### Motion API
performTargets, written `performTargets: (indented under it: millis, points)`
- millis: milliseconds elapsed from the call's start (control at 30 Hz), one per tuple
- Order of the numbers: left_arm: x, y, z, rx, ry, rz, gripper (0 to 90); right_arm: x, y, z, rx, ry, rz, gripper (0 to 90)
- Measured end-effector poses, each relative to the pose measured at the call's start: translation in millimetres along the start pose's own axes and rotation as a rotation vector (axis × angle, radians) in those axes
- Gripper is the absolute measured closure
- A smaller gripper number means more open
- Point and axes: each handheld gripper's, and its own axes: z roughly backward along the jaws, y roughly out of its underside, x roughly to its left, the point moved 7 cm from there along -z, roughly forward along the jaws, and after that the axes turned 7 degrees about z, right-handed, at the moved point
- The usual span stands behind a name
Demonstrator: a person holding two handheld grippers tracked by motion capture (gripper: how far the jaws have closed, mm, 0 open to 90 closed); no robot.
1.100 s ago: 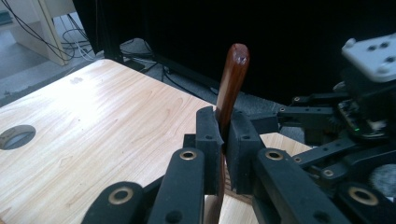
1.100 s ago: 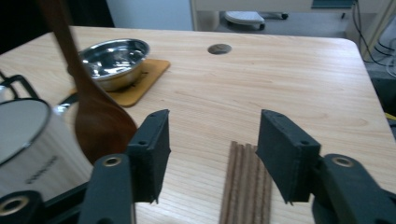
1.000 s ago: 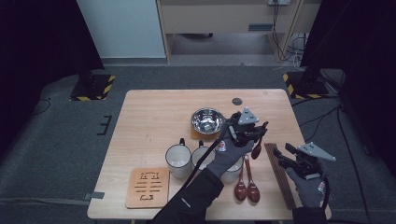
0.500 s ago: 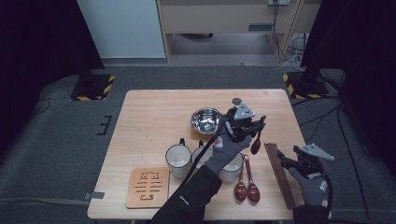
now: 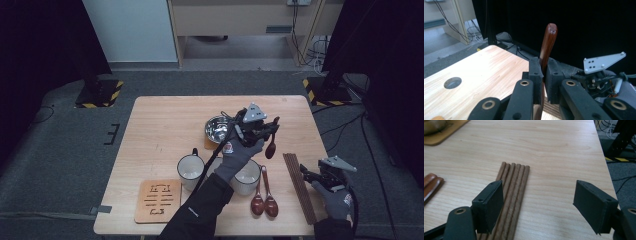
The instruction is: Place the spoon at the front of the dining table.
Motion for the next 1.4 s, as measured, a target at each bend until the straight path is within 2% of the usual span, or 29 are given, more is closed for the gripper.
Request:
performTargets:
  millis: [367,700,900,1033,1400]
  points:
    - [15.8,-12.0,20.1,-0.04,-0.032,0.014,83.8,-11.5,13.0,-5.1,0.041,0.018,-0.011,22.9]
    - [34.7,-19.5,36.4,-0.073,-0.074,0.029,83.8,-14.5,18.6,-7.8,0.076,0.018,-0.011,22.1]
    - [48.9,-21.2,44.9,-0.091,-0.096,0.054,83.8,-14.7,20.4,-9.2,0.102,0.013,-0.01,21.0]
    - [60.6,-23.4,51.3,-0.105,-0.119,0.067,83.8,-14.3,23.0,-10.3,0.138,0.003,-0.017,19.8]
    - [87.5,-22.9,61.7,-0.103,-0.18,0.088,83.8,-14.4,23.4,-11.7,0.15,0.009,0.003,17.0]
